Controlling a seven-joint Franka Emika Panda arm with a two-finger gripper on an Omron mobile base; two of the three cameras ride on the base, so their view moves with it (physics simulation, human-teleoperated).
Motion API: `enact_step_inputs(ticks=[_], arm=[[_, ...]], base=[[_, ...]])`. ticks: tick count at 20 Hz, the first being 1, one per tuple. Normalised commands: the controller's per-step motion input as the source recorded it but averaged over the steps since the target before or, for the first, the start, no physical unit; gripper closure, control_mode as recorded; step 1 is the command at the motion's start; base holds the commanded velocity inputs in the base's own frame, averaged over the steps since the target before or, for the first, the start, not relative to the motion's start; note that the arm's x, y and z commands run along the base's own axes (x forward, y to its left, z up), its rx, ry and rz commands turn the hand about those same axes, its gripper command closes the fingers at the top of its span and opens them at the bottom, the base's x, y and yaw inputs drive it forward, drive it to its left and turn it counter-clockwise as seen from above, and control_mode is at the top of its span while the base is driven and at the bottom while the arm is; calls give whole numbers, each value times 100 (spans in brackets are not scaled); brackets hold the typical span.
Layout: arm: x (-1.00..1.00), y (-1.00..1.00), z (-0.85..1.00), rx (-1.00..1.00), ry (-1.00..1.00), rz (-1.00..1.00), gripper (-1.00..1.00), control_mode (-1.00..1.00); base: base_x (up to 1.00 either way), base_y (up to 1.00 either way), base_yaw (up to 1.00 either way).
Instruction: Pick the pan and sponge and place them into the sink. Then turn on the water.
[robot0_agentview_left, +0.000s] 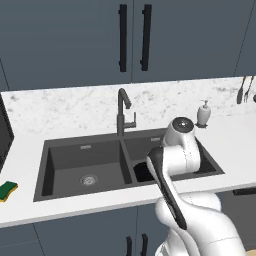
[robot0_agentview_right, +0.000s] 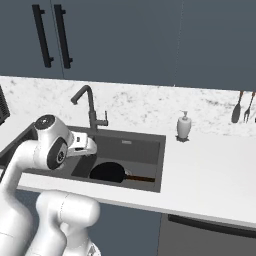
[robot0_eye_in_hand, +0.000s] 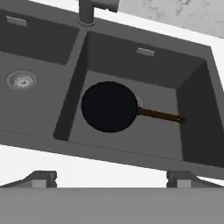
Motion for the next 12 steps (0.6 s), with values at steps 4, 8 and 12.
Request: enact_step_inputs(ticks=[4,8,12], arm=[[-15,67,29,29,17,-37,-100,-100],[-16,51,20,32,22,-21,-100,-100],[-12,44,1,30,20,-3,-100,-100]], base=[[0,0,0],[0,0,0],[0,0,0]])
